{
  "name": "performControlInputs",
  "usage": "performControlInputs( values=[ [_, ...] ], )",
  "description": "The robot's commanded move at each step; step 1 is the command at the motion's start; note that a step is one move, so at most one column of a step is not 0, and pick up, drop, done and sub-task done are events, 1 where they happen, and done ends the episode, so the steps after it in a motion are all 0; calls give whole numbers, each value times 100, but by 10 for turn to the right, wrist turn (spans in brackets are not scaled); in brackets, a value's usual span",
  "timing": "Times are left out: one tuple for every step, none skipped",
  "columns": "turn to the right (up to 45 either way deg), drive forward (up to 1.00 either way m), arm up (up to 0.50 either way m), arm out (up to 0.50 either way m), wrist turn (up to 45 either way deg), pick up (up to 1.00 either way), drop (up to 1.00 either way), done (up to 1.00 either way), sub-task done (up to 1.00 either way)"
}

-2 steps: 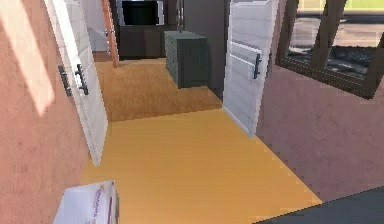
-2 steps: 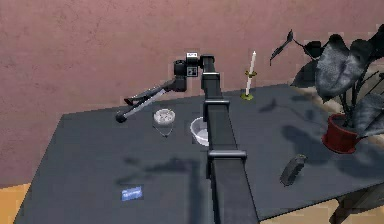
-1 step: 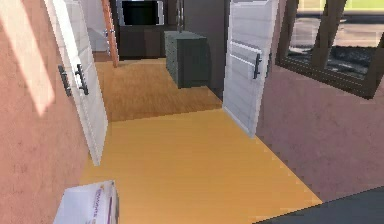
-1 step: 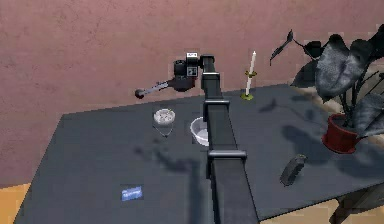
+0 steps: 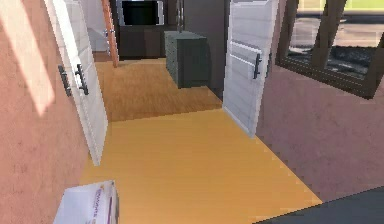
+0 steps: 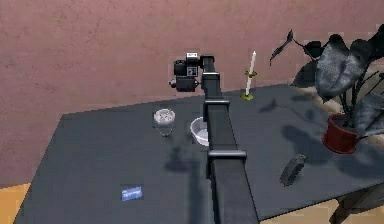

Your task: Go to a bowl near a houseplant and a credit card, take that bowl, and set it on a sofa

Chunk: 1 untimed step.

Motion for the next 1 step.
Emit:
performControlInputs(
  values=[
    [0, 0, 0, 0, 360, 0, 0, 0, 0]
  ],
)
